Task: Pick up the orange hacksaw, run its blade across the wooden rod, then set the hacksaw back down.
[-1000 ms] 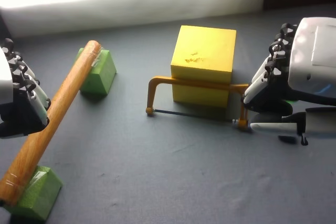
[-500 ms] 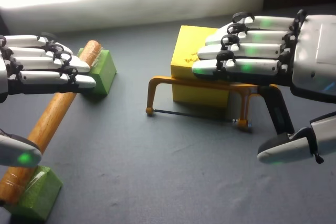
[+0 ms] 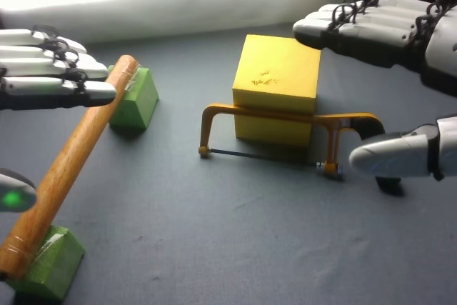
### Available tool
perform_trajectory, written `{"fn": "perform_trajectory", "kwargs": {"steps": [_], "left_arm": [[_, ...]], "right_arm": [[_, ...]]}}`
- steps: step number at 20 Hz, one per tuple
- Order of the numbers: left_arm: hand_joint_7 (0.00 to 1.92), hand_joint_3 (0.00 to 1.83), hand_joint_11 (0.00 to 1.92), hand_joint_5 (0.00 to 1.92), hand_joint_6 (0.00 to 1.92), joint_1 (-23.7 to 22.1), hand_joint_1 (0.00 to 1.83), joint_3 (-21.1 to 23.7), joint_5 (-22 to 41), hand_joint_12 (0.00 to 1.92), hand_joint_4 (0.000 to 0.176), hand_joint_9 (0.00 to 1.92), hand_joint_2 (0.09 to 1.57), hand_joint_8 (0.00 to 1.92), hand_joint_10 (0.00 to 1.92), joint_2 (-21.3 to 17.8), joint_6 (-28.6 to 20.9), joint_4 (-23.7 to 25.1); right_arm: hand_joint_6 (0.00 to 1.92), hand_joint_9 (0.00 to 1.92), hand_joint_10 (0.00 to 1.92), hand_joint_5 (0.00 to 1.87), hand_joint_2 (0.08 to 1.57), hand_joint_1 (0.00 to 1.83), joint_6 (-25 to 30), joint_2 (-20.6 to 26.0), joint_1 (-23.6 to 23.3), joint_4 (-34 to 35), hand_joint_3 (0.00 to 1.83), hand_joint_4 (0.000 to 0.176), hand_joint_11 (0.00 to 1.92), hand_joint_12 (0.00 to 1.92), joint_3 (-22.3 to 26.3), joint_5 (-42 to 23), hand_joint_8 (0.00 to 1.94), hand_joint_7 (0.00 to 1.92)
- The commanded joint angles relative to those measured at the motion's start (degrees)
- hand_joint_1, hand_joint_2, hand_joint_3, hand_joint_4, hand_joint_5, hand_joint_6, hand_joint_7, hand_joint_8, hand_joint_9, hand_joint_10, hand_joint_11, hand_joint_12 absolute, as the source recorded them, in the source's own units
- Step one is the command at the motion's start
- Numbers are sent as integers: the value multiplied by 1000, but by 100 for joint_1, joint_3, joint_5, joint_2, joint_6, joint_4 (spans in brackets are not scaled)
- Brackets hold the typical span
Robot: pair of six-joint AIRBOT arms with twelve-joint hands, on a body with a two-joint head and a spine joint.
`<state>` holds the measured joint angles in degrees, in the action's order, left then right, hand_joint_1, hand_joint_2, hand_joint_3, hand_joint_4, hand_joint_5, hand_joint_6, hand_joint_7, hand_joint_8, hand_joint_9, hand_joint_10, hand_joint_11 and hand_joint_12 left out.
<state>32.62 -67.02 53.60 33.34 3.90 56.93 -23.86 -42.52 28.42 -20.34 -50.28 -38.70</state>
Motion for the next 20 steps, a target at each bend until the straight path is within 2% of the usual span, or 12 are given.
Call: {"fn": "perform_trajectory", "kwargs": {"steps": [1, 3, 5, 7, 8, 12, 15, 18, 20], "left_arm": [[77, 0, 0, 118, 0, -81, 0, -50, 510, 277, 0, 98, 1151, 0, 0, -38, -41, -346], [99, 0, 0, 135, 4, -106, 0, -181, 621, 295, 0, 118, 1154, 6, 8, -7, -46, -208], [92, 0, 0, 123, 0, -80, 0, -240, 653, 297, 0, 118, 1153, 2, 7, -36, -90, -141], [103, 1, 0, 137, 2, -119, 0, -264, 653, 377, 0, 135, 1159, 2, 6, -101, -177, 31], [92, 2, 0, 124, 3, -102, 0, -250, 653, 325, 0, 115, 1164, 2, 5, -153, -191, 82], [117, 0, 0, 133, 1, -102, 0, -229, 700, 319, 0, 133, 1159, 2, 4, -303, -215, 164], [108, 0, 0, 122, 0, -64, 0, -149, 918, 329, 0, 122, 1161, 0, 0, -453, -223, 179], [104, 2, 0, 123, 3, 54, 0, -11, 1030, 318, 0, 113, 1168, 3, 3, -645, -289, 375], [92, 1, 0, 107, 0, 141, 0, 37, 1176, 323, 0, 104, 1170, 1, 1, -727, -292, 503]], "right_arm": [[0, 60, 1, 52, 1024, 379, 59, 99, 9, 403, 0, 0, 0, 352, -9, -541, 0, 62], [1, 48, 1, 31, 1017, 502, -9, 217, 242, 936, 0, 0, 0, 371, -11, -777, 1, 44], [0, 28, 0, 5, 1051, 533, -29, 334, 707, 1491, 6, 0, 0, 320, -8, -1307, 1, 16], [0, 12, 0, 1, 1088, 575, 265, 425, 1083, 1733, 10, 0, 0, 263, -27, -1629, 0, 2], [0, 2, 0, 0, 1099, 626, 408, 444, 1134, 1735, 8, 0, 0, 228, -59, -1625, 0, 0], [0, 0, 0, 0, 1107, 678, 1633, 705, 1478, 1724, 2, 0, 0, 218, -144, -1517, 0, 0], [0, 11, 3, 0, 1120, 695, 2402, 767, 1994, 1795, 3, 0, 0, 239, -308, -1852, 0, 0], [0, 0, 0, 0, 1116, 741, 3335, 775, 2609, 2020, 0, 0, 0, 160, -503, -2372, 0, 0], [0, 0, 0, 0, 1126, 722, 3669, 781, 2708, 2056, 2, 0, 0, 104, -602, -2351, 0, 0]]}}
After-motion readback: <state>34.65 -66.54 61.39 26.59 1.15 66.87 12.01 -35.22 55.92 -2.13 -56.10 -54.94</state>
